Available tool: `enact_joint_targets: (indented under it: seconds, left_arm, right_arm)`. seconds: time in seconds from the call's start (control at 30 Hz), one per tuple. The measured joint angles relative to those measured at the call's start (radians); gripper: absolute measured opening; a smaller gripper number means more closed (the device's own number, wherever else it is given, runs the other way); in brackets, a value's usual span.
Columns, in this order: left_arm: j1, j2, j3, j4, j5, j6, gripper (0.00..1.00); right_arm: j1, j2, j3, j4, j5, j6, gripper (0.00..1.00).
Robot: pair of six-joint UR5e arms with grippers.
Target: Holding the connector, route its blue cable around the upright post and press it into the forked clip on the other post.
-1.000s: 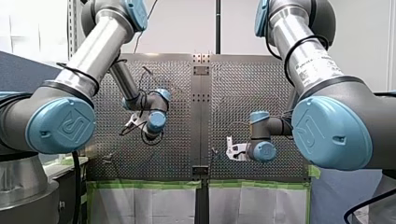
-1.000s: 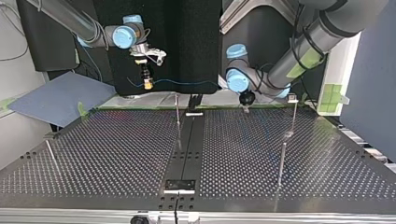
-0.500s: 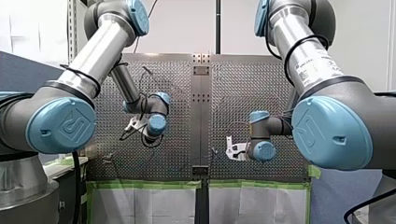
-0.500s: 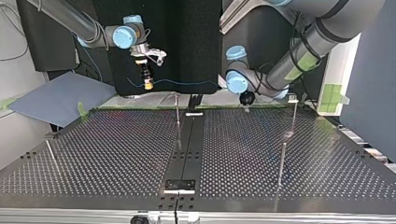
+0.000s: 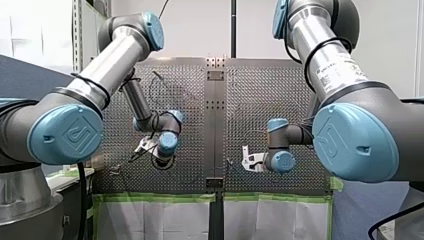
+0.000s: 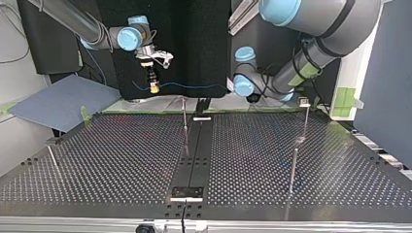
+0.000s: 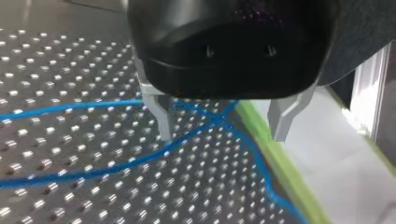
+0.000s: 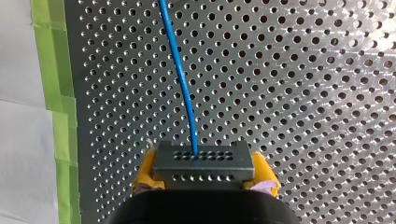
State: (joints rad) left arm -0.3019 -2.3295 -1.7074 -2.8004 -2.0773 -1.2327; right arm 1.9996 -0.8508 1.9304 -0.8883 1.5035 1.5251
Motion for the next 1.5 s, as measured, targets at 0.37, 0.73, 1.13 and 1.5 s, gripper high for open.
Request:
enact_joint_targets:
  seconds: [0.37, 0.73, 1.13, 1.5]
  left_arm:
    - [-0.031, -0.085, 0.002, 0.022, 0.025, -0.041, 0.98]
    - [-0.06, -0.091, 0.002, 0.057, 0.073, -0.109, 0.98]
    - [-0.082, -0.092, 0.002, 0.019, 0.123, -0.198, 0.98]
    - [-0.095, -0.092, 0.002, 0.012, 0.219, -0.297, 0.98]
  right_arm:
    - [0.0, 0.0, 0.0, -0.001, 0.0, 0.001, 0.0]
    - [0.001, 0.0, 0.0, 0.0, 0.001, 0.0, 0.0]
    - [-0.004, 0.0, -0.006, 0.001, 0.0, 0.001, 0.0]
    - [0.002, -0.001, -0.016, 0.013, 0.0, 0.001, 0.0]
